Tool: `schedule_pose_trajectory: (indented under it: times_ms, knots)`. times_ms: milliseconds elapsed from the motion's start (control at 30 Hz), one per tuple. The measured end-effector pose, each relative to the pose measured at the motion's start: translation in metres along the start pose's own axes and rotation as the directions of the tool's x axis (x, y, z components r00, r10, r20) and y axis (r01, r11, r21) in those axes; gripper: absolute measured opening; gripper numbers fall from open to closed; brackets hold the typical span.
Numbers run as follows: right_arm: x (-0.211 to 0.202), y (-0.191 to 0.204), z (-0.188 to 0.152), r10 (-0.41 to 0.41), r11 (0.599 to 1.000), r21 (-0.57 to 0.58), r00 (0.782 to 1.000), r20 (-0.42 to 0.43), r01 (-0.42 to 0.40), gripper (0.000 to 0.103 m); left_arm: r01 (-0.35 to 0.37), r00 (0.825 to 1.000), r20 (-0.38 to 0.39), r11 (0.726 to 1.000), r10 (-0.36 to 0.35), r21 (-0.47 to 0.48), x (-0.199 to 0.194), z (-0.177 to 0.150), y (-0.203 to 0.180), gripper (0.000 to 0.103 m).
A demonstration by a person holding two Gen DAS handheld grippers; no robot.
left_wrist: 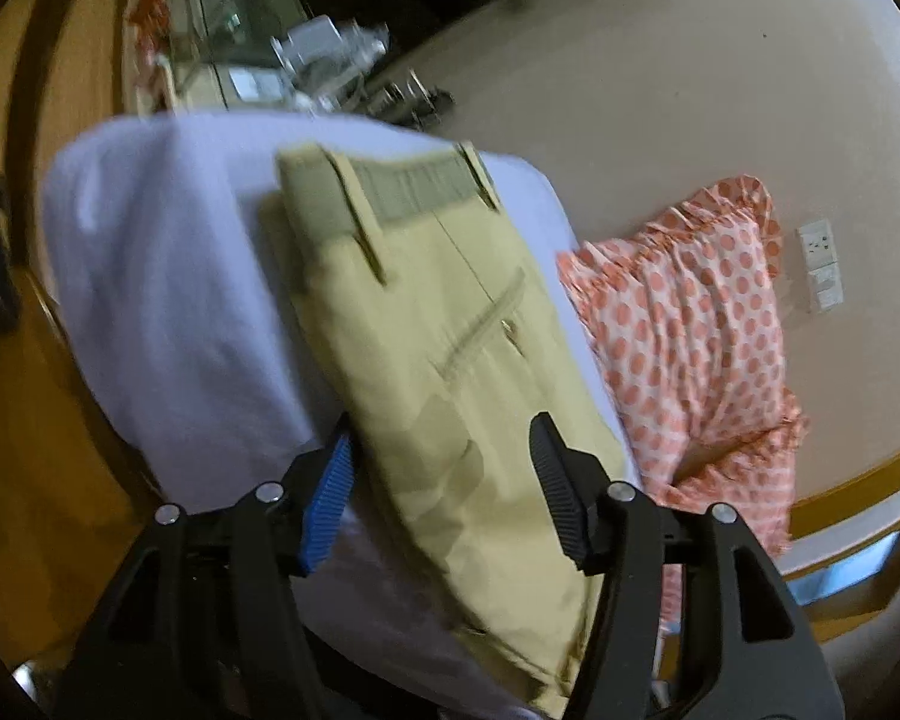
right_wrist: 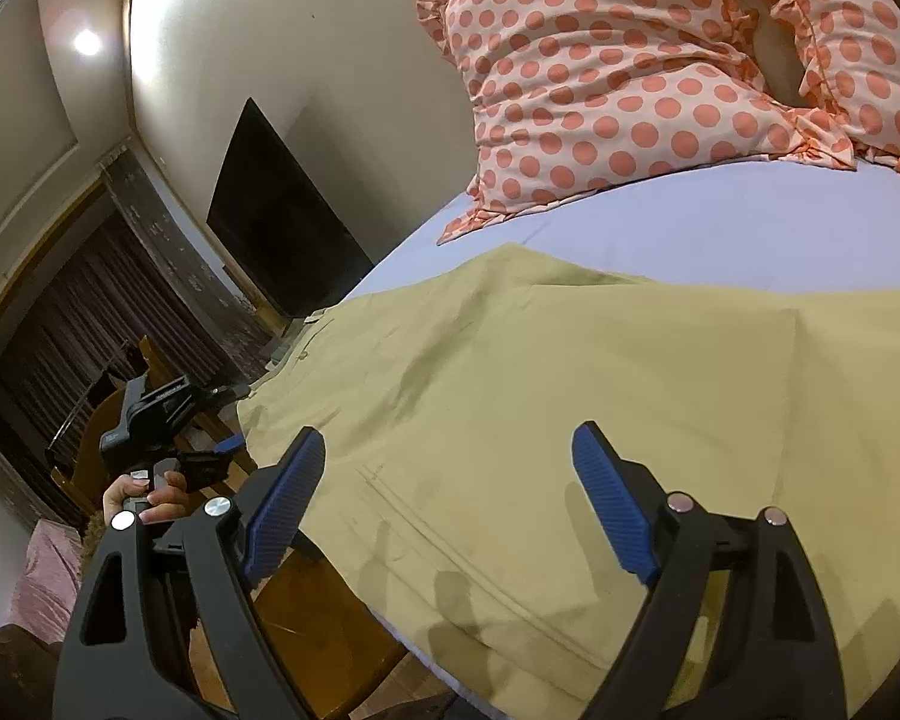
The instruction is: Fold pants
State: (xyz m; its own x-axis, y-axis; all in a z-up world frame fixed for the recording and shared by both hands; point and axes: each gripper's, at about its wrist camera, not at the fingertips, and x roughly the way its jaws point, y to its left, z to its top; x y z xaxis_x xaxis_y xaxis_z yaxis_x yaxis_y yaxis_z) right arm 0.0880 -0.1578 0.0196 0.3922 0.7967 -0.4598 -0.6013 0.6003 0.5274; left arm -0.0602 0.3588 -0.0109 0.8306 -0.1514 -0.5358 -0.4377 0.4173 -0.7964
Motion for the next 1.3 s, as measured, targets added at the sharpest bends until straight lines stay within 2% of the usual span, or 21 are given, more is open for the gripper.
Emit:
schedule_pose_trajectory:
  times_ms: [100,200,267,333,400,467,533,600,633,667,733,800,833,900,967,1000,1033,1100,1167,1233,1300]
  knots:
    - [0.001,-0.002,-0.002,0.009,1.000,0.010,1.000,-0.002,-0.009,0.086,0.011,1.000,-0.010,1.000,-0.011,-0.010,0.008,0.007,-0.002,0.054]
    - [-0.005,-0.005,-0.004,0.015,1.000,0.015,1.000,0.009,-0.016,0.086,-0.063,0.998,-0.002,0.998,0.063,-0.004,0.018,0.020,0.002,0.016]
    - [-0.013,-0.009,-0.004,0.016,1.000,0.019,1.000,0.023,-0.016,0.086,-0.103,0.995,0.006,0.994,0.103,0.038,0.025,0.025,-0.002,0.012]
    - [-0.023,-0.013,-0.002,0.012,1.000,0.026,0.999,0.044,-0.013,0.086,-0.219,0.976,0.041,0.961,0.215,0.168,0.028,0.022,-0.031,0.010]
    - [-0.038,-0.020,0.001,0.003,0.999,0.037,0.997,0.079,-0.006,0.086,-0.290,0.957,0.107,0.910,0.270,0.298,0.026,0.015,-0.066,0.009]
    - [-0.056,-0.028,0.003,-0.016,0.999,0.053,0.992,0.126,0.010,0.086,-0.317,0.948,0.191,0.829,0.256,0.461,0.020,-0.003,-0.123,0.008]
    - [-0.075,-0.038,0.004,-0.051,0.997,0.070,0.984,0.171,0.039,0.086,-0.311,0.949,0.230,0.752,0.214,0.581,0.018,-0.026,-0.171,0.008]
    - [-0.100,-0.053,0.004,-0.103,0.991,0.108,0.969,0.226,0.080,0.086,-0.276,0.960,0.244,0.609,0.137,0.744,0.023,-0.076,-0.235,0.008]
    - [-0.109,-0.059,0.004,-0.121,0.988,0.126,0.962,0.246,0.092,0.086,-0.249,0.967,0.232,0.558,0.103,0.791,0.025,-0.097,-0.254,0.008]
    - [-0.122,-0.068,0.003,-0.151,0.982,0.155,0.950,0.275,0.111,0.087,-0.182,0.982,0.183,0.473,0.044,0.862,0.030,-0.135,-0.280,0.009]
    - [-0.150,-0.086,-0.001,-0.215,0.964,0.222,0.922,0.321,0.147,0.087,-0.058,0.997,0.069,0.345,-0.019,0.937,0.038,-0.194,-0.305,0.009]
    - [-0.170,-0.100,-0.006,-0.260,0.946,0.278,0.904,0.340,0.167,0.087,0.094,0.996,-0.090,0.172,-0.028,0.981,0.053,-0.274,-0.313,0.009]
    - [-0.181,-0.108,-0.010,-0.275,0.936,0.310,0.896,0.347,0.168,0.087,0.149,0.989,-0.148,0.104,-0.008,0.983,0.060,-0.305,-0.308,0.009]
    - [-0.193,-0.122,-0.014,-0.274,0.922,0.361,0.896,0.350,0.141,0.087,0.230,0.972,-0.230,0.010,0.056,0.973,0.074,-0.351,-0.293,0.009]
    - [-0.197,-0.132,-0.018,-0.261,0.911,0.394,0.909,0.326,0.121,0.087,0.298,0.946,-0.289,-0.040,0.145,0.954,0.094,-0.384,-0.272,0.010]
    - [-0.194,-0.136,-0.018,-0.259,0.906,0.405,0.919,0.298,0.124,0.087,0.300,0.945,-0.288,-0.061,0.154,0.952,0.097,-0.393,-0.263,0.010]
    - [-0.191,-0.137,-0.018,-0.261,0.903,0.407,0.925,0.275,0.134,0.087,0.266,0.958,-0.250,-0.109,0.139,0.958,0.094,-0.402,-0.256,0.011]
    - [-0.172,-0.140,-0.013,-0.250,0.905,0.398,0.946,0.204,0.154,0.087,0.236,0.968,-0.221,-0.139,0.116,0.962,0.084,-0.403,-0.252,0.019]
    - [-0.152,-0.143,-0.011,-0.252,0.901,0.392,0.960,0.124,0.186,0.082,0.279,0.958,-0.269,-0.111,0.103,0.954,0.067,-0.391,-0.253,0.025]
    - [-0.132,-0.148,-0.010,-0.249,0.897,0.387,0.967,0.047,0.212,0.075,0.315,0.947,-0.310,-0.061,0.079,0.947,0.053,-0.369,-0.253,0.044]
    - [-0.117,-0.149,-0.010,-0.262,0.899,0.366,0.965,0.005,0.242,0.071,0.316,0.948,-0.317,0.047,0.023,0.948,0.040,-0.331,-0.253,0.061]
